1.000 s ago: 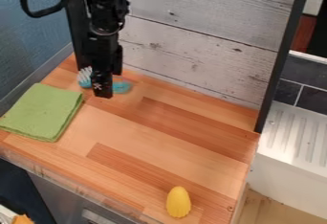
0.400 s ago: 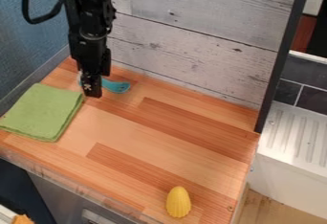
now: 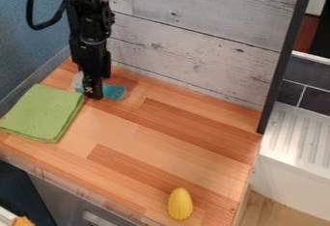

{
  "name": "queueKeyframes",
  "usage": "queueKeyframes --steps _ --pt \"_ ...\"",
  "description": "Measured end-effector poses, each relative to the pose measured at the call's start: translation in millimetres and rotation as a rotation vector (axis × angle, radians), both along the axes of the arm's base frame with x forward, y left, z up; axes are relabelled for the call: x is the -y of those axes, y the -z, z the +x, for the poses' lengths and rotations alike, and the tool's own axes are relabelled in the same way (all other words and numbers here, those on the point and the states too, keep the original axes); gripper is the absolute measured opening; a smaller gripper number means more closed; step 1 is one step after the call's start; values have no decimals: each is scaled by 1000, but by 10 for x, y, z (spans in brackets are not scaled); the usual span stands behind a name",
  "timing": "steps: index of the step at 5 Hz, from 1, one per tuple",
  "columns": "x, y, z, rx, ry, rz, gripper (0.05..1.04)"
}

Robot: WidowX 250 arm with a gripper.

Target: Move the brash to the middle lower side of the table

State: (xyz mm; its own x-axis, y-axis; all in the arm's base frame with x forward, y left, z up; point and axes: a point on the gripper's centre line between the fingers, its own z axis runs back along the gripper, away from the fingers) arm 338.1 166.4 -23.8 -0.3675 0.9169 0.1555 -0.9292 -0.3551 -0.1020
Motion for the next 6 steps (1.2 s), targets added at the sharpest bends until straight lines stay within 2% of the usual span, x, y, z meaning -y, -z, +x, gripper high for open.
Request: queueKeyframes --steps 1,2,3,4,6 --pt "-33 -45 78 17 0 7 950" --pt "-41 -18 82 33 -6 18 660" --pt "-18 22 27 24 -6 13 374" --pt "-6 -32 -14 27 -12 17 319" --pt "14 -471 -69 85 -28 51 318"
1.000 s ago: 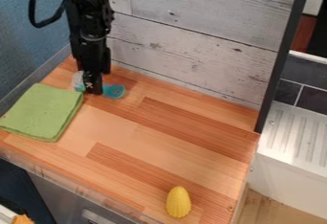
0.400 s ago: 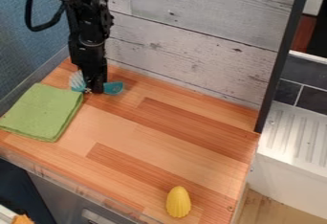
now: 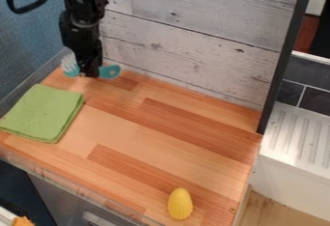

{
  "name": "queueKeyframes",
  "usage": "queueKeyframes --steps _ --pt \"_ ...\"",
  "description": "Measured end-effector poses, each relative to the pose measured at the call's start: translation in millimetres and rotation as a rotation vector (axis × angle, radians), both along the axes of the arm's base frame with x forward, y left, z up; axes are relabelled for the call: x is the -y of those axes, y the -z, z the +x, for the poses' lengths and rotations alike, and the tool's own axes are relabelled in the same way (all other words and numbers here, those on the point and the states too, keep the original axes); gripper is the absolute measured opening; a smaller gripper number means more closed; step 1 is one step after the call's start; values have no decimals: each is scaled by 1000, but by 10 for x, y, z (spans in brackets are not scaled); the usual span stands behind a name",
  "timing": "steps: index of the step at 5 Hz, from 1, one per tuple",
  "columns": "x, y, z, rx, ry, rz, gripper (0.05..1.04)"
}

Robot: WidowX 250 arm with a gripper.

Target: Move the brash to the middle lower side of the table

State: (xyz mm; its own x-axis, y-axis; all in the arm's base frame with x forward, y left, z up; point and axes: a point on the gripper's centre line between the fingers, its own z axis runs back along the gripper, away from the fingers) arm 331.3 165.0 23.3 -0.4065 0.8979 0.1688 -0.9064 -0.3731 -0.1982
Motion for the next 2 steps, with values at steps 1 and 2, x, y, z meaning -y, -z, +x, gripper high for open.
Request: queueKeyframes --steps 1,2 --pt "179 -305 0 51 21 4 318" --pt "400 -499 -179 76 33 2 318"
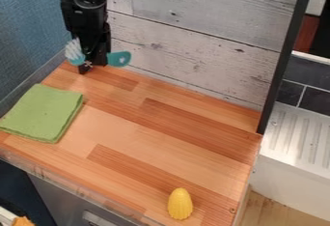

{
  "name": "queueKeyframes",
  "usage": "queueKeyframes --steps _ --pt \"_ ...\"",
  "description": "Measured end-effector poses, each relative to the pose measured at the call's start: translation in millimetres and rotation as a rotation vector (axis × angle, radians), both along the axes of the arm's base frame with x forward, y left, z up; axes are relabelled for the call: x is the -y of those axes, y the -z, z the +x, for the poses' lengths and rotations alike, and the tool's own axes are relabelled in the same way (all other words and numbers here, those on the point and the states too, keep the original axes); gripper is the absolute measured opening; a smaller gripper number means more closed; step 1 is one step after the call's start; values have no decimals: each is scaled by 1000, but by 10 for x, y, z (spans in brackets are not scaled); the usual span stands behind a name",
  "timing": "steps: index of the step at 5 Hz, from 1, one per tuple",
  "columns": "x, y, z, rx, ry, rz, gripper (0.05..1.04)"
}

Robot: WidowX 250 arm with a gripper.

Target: Move the brash to the middle lower side of the table

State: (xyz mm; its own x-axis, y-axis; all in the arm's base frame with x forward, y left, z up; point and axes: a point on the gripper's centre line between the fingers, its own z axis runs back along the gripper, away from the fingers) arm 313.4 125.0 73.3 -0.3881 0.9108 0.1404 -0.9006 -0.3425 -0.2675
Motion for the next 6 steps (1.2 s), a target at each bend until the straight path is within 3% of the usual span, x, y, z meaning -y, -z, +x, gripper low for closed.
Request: queueKeyframes --steps 2,4,5,6 --pt "466 -191 -486 20 67 -21 318" --pt "595 125 -881 -19 95 -42 318" --pt "609 365 -910 -59 102 -71 318" --pt "647 507 -957 -40 81 -129 318"
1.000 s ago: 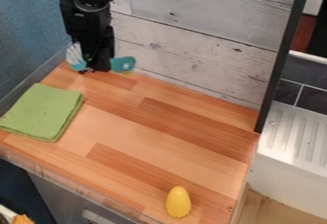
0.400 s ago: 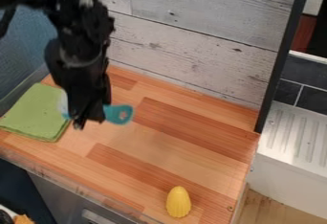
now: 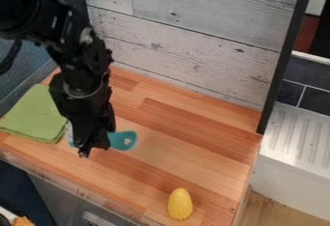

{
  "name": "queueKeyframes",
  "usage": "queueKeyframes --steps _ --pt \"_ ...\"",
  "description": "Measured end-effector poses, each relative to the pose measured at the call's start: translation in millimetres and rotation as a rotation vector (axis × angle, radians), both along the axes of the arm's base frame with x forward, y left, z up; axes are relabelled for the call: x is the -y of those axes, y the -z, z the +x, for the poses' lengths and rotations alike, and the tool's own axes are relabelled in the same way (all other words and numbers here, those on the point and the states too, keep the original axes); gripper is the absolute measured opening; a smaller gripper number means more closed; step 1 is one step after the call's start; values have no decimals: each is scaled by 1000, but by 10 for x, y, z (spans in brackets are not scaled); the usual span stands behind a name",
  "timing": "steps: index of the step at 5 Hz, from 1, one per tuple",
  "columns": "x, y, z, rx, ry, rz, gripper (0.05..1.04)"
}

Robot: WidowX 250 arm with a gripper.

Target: Move the brash to the middle lower side of the table

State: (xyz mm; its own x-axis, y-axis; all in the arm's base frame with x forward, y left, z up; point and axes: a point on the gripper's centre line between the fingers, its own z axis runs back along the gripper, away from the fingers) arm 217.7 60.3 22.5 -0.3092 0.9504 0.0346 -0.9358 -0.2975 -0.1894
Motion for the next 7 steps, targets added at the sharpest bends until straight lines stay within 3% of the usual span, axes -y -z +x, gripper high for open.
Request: queueKeyframes --steps 1,3,4,6,7 --pt "45 221 17 -34 10 1 318" --pt "163 477 -39 -115 28 27 318" --pt "167 474 -25 -107 21 38 381" --pt "150 469 -58 -125 -3 62 972" --pt "153 444 -74 -152 1 55 1007"
